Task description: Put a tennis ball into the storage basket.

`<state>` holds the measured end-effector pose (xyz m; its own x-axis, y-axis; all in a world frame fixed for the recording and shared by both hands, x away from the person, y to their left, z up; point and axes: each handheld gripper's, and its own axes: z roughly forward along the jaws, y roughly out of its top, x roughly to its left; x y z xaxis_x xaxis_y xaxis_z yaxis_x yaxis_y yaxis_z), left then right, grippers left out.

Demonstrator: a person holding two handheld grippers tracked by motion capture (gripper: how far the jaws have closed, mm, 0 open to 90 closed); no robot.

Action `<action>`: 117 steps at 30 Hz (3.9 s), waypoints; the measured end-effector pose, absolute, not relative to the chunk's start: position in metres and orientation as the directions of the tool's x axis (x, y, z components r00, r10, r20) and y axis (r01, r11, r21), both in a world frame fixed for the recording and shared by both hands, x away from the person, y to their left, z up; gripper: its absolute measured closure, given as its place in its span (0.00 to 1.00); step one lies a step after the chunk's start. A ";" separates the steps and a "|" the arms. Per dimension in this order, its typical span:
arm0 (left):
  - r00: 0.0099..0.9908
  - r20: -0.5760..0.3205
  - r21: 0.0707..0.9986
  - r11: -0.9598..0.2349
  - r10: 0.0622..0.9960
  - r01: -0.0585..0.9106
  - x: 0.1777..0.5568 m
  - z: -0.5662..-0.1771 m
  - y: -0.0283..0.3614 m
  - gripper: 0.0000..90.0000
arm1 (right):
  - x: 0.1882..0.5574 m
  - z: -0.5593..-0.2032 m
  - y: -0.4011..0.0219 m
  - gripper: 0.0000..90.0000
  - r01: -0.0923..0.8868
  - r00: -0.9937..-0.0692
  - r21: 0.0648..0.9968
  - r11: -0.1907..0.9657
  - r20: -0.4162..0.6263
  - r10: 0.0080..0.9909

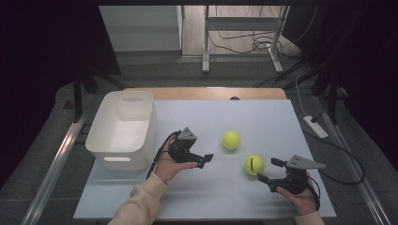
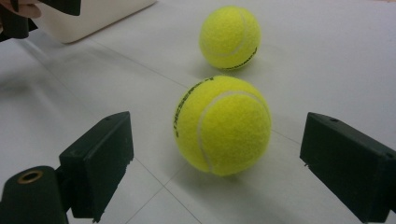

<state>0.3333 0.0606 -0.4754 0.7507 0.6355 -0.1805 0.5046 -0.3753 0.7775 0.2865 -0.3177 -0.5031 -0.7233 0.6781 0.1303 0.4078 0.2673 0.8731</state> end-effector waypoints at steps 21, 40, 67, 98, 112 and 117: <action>0.756 -0.186 0.772 -0.383 0.627 0.507 0.349 -0.477 0.044 0.07 | 0.287 -0.504 -0.318 0.11 0.409 -0.723 0.871 0.271 0.128 0.679; 0.767 -0.185 0.766 -0.399 0.614 0.504 0.368 -0.478 0.028 0.07 | 0.286 -0.505 -0.317 0.11 0.411 -0.720 0.870 0.272 0.128 0.682; 0.775 -0.171 0.745 -0.434 0.609 0.506 0.387 -0.481 0.012 0.07 | 0.287 -0.505 -0.317 0.11 0.413 -0.721 0.867 0.281 0.122 0.682; 0.790 -0.168 0.718 -0.475 0.590 0.508 0.410 -0.487 -0.014 0.07 | 0.286 -0.505 -0.318 0.11 0.416 -0.717 0.865 0.281 0.122 0.686; 0.798 -0.165 0.701 -0.499 0.580 0.508 0.420 -0.493 -0.029 0.07 | 0.286 -0.506 -0.319 0.11 0.418 -0.716 0.863 0.282 0.122 0.688; 0.794 -0.164 0.693 -0.505 0.585 0.515 0.423 -0.495 -0.032 0.07 | 0.286 -0.506 -0.319 0.11 0.419 -0.714 0.863 0.281 0.123 0.689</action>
